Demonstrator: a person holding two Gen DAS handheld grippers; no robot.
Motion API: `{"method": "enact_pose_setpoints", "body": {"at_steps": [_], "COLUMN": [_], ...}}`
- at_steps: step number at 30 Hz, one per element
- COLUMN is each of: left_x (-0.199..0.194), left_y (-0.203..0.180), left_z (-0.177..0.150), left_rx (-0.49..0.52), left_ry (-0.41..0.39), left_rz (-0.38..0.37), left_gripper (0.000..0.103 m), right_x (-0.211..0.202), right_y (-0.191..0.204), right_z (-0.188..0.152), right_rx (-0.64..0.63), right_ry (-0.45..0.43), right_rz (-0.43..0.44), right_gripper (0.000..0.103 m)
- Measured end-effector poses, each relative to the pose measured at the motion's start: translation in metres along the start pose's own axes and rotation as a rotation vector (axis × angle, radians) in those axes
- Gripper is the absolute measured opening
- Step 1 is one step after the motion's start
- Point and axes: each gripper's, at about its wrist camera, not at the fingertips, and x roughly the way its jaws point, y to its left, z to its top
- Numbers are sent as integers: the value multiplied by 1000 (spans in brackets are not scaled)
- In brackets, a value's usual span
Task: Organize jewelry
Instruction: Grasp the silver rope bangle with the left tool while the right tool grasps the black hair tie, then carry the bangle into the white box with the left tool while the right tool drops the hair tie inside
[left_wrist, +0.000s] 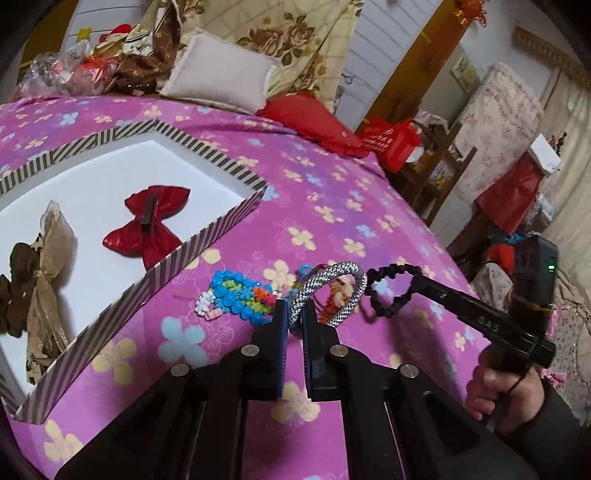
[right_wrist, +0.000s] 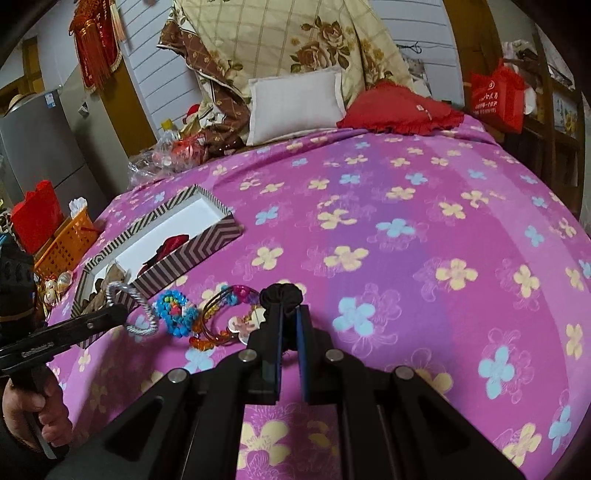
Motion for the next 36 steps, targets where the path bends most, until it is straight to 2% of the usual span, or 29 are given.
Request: {"method": "enact_pose_setpoints", "body": {"at_steps": [6, 10, 14, 20, 24, 30, 33, 36], "left_x": [-11, -22, -32, -35, -40, -56, -70, -77], "left_y": [6, 17, 32, 35, 40, 60, 76, 97], "left_z": [5, 10, 15, 14, 16, 21, 27, 30], "left_rx": [-7, -26, -61, -62, -71, -137, -188, -253], "left_ry": [-33, -75, -108, -121, -140, -181, -219, -210], "left_rz": [5, 49, 125, 160, 197, 251, 270, 305], "left_gripper": [6, 6, 6, 6, 6, 6, 6, 6], "right_x": [-2, -8, -10, -12, -12, -8, -8, -9], "right_y": [1, 4, 16, 27, 27, 30, 42, 62], "right_z": [1, 3, 2, 1, 1, 1, 3, 9], "right_rx": [-3, -13, -56, -109, -98, -58, -91, -125], "right_ry": [-6, -31, -31, -51, -57, -56, -69, -90], "right_rz": [13, 38, 37, -11, 5, 43, 61, 103], "right_gripper": [7, 7, 7, 7, 7, 7, 7, 7]}}
